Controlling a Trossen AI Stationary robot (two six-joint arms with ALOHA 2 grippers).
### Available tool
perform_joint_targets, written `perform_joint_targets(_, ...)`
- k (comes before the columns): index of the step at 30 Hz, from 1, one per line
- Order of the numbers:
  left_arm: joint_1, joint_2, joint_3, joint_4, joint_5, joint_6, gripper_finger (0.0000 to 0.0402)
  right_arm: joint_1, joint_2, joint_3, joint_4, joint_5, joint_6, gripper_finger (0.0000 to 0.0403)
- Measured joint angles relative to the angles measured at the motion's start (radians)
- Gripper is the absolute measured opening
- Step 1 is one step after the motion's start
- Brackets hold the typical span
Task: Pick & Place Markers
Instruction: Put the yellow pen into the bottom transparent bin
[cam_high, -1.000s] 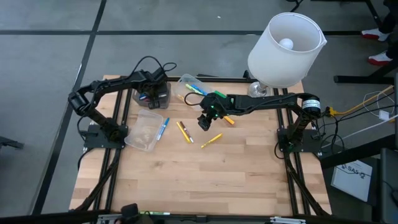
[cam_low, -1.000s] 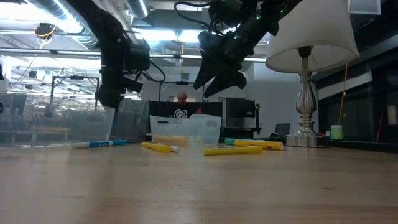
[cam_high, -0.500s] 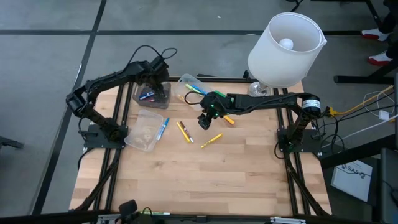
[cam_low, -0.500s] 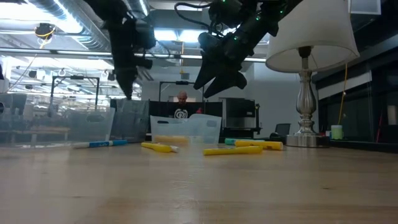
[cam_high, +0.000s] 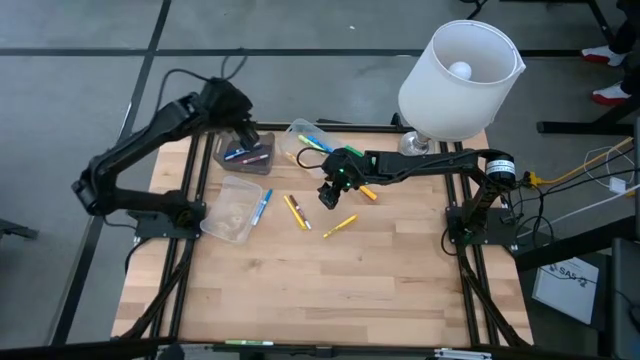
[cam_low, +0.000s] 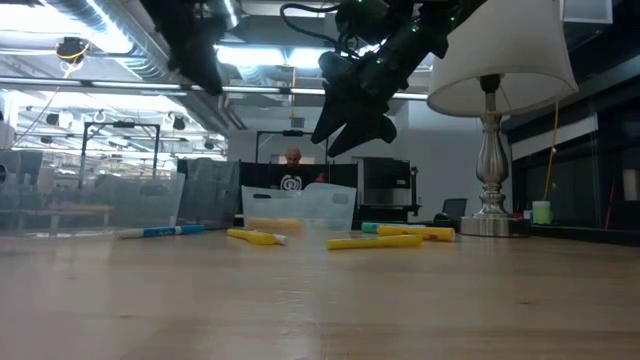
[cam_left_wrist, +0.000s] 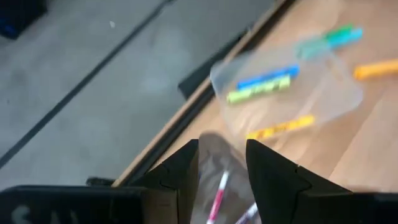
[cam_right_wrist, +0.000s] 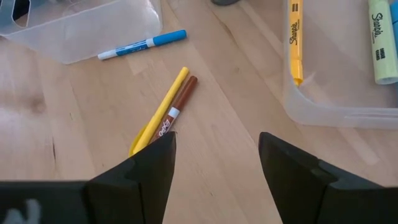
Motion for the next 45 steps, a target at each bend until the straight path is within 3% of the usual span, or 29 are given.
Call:
perform_joint_targets(13,-0.120,-0.118,-0.007,0.101,0.017,-0.046,0.0127,0.000,0.000,0.000,0.000,-0.001,0.038,0.0228)
perform_joint_targets(23,-0.235,-0.273,-0.264,0.290,0.046,-0.200,0.0127,0.043,0.000,0.000,-0.001,-0.003,0.090,0.0228)
perform_joint_targets(33,-0.351,-0.376,-0.436,0.392,0.045,-0.316,0.0127,0.108,0.000,0.000,-0.078,-0.003,-0.098,0.0228)
perform_joint_targets(45,-0.464,-0.372,-0.458,0.389,0.025,-0.356,0.0127,0.156,0.010,0.000,-0.179,-0.003,-0.482,0.0228)
